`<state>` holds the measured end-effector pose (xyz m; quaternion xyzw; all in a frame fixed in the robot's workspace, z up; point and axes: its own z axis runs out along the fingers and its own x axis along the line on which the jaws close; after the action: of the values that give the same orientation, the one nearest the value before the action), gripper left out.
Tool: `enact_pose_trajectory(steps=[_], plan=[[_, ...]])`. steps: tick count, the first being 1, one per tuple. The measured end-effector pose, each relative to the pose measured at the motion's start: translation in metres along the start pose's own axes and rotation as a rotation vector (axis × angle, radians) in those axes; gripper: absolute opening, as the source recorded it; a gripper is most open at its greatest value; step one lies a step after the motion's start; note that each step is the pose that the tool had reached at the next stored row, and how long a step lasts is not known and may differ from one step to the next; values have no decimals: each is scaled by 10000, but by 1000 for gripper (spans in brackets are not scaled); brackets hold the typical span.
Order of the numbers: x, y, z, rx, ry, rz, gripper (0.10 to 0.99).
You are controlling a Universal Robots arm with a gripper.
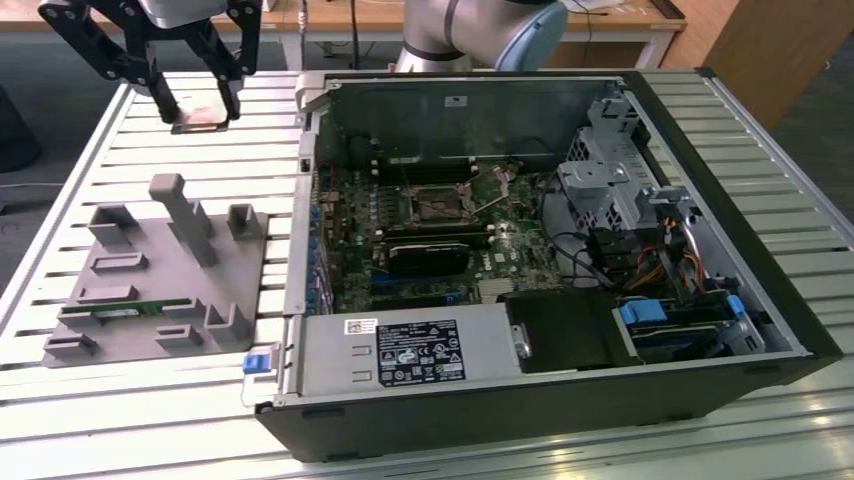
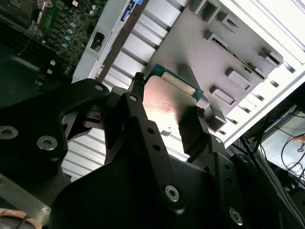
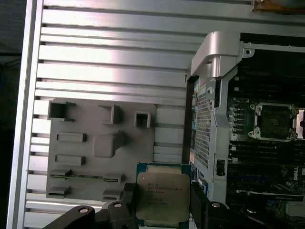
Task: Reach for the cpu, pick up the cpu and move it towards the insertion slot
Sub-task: 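Pick up the cpu and move it towards the insertion slot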
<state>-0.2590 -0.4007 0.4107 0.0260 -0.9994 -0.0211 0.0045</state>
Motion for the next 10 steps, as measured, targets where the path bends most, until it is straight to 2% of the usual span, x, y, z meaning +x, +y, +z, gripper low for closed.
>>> enact_pose_trajectory(steps=[10], plan=[[-181,-5,-1,-1,-1,0,541]])
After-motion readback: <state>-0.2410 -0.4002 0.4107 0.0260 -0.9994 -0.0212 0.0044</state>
